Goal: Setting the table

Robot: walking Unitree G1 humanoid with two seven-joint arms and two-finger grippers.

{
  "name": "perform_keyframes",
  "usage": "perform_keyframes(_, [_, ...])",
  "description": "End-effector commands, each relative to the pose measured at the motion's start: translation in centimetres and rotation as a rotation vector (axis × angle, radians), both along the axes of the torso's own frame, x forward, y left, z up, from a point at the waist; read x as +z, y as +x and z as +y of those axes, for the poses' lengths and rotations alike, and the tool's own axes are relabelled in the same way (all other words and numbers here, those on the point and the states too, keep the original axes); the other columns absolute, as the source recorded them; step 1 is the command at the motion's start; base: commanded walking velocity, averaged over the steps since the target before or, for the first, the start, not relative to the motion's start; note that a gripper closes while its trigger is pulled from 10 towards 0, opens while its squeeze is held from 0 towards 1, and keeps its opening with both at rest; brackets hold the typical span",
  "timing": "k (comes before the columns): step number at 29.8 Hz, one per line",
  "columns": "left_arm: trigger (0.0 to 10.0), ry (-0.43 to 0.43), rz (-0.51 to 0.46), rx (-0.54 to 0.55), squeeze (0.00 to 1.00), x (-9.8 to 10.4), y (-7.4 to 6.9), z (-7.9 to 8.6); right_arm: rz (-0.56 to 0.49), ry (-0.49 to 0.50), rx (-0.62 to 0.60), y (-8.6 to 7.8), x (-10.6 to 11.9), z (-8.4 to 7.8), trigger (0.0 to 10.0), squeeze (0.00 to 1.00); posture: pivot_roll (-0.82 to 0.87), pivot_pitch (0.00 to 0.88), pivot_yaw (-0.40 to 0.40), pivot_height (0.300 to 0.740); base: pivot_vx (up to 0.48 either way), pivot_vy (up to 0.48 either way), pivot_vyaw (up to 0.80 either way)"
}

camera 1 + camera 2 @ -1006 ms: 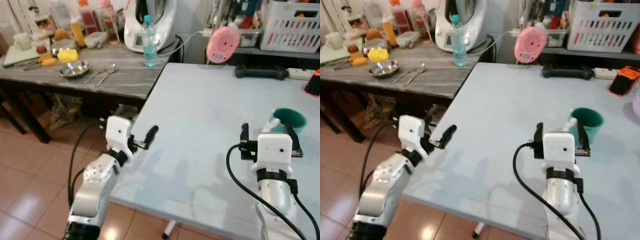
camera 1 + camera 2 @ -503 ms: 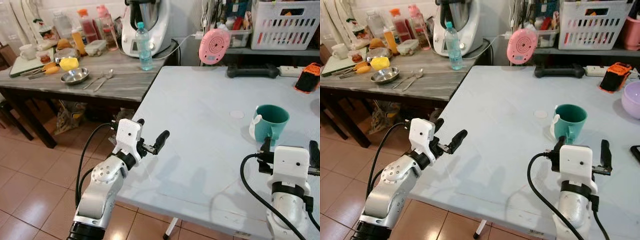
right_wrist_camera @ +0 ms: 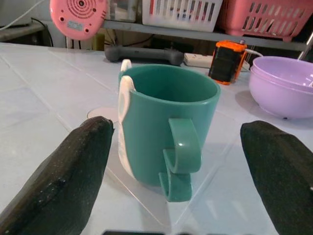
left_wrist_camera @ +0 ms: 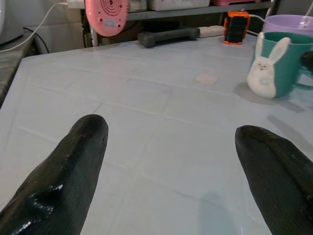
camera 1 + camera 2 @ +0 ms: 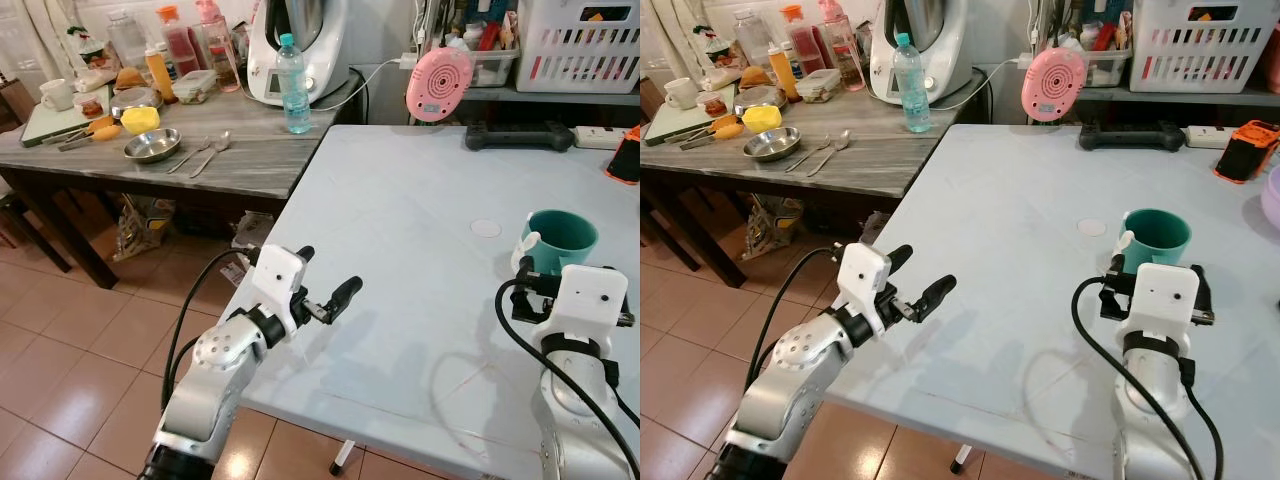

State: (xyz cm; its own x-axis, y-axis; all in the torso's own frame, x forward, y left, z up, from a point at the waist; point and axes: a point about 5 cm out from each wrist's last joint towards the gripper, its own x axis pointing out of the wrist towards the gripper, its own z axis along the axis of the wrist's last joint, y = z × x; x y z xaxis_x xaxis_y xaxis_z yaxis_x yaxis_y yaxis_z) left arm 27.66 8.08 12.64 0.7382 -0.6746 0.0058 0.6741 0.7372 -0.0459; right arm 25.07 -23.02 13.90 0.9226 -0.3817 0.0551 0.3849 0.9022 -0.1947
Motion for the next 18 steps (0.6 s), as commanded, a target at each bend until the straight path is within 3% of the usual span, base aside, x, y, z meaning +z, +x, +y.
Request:
perform_keyframes(1, [10.0, 0.007, -0.001, 0.001, 0.00, 0.2, -0.2, 0.6, 0.008, 0.046, -0.016, 0.4, -0.1, -0.2, 10.0, 0.00, -0.11, 0.024, 0.111, 0.740, 0.000, 0.000, 0.00])
perform_keyframes(7, [10.0, 0.016, 0.007, 0.010, 0.00, 0.2, -0.6, 1.1, 0.039, 0.070, -0.024, -0.1, -1.2, -0.4, 10.0, 0.00, -0.09, 0.033, 0.114, 0.740, 0.000, 0.000, 0.00])
perform_keyframes(8, [10.0, 0.017, 0.009, 0.011, 0.00, 0.2, -0.6, 1.2, 0.041, 0.075, -0.022, -0.1, -1.3, -0.4, 4.2, 0.00, -0.09, 0.033, 0.119, 0.740, 0.000, 0.000, 0.00])
perform_keyframes(9, [10.0, 0.019, 0.012, 0.010, 0.00, 0.1, -0.6, 1.3, 0.040, 0.076, -0.022, -0.1, -1.4, -0.4, 4.2, 0.00, -0.09, 0.033, 0.119, 0.740, 0.000, 0.000, 0.00])
perform_keyframes(10, [10.0, 0.023, 0.012, 0.002, 0.00, 0.1, -0.6, 1.2, 0.041, 0.079, -0.003, 0.1, -1.4, -0.2, 0.0, 0.00, -0.09, 0.033, 0.123, 0.740, 0.000, 0.000, 0.00])
perform_keyframes(18, [10.0, 0.024, 0.021, -0.003, 0.00, 0.4, -0.4, 1.3, 0.044, 0.072, 0.041, 1.1, -1.3, -0.3, 0.0, 0.00, -0.10, 0.061, 0.146, 0.740, 0.000, 0.000, 0.00])
